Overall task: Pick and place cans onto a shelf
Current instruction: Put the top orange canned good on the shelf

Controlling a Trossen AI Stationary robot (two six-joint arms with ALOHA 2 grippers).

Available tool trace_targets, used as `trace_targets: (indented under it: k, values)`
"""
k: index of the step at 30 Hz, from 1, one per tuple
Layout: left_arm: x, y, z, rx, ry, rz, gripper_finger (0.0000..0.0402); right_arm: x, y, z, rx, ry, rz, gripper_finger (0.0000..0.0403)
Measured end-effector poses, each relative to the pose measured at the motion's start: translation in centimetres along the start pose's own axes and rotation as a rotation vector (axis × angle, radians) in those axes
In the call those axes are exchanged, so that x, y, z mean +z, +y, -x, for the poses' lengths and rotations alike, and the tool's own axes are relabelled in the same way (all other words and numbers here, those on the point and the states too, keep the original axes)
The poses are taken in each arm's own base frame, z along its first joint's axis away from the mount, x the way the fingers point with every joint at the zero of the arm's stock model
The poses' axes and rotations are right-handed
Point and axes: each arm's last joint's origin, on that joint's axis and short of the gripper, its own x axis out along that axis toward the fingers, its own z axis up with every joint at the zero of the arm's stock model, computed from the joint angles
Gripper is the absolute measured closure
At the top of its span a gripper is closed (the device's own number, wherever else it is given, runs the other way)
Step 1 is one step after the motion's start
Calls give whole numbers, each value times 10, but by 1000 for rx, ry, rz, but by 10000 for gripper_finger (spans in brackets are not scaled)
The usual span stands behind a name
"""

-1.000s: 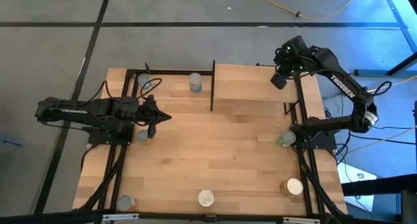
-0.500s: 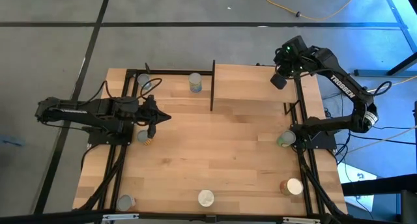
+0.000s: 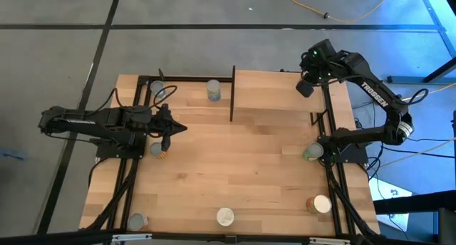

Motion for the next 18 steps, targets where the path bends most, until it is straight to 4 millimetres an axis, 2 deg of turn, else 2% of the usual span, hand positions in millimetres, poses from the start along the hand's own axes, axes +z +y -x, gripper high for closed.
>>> trace_targets:
  k: [11,15,18]
  values:
    - [0,0,0,0,0,0,401,9,-5,30,17,-81,-31,346]
    - [0,0,0,0,0,0,401,10,0,40,191,-125,-23,356]
    - [0,0,0,0,0,0,401,9,8,35,265,-118,1,389]
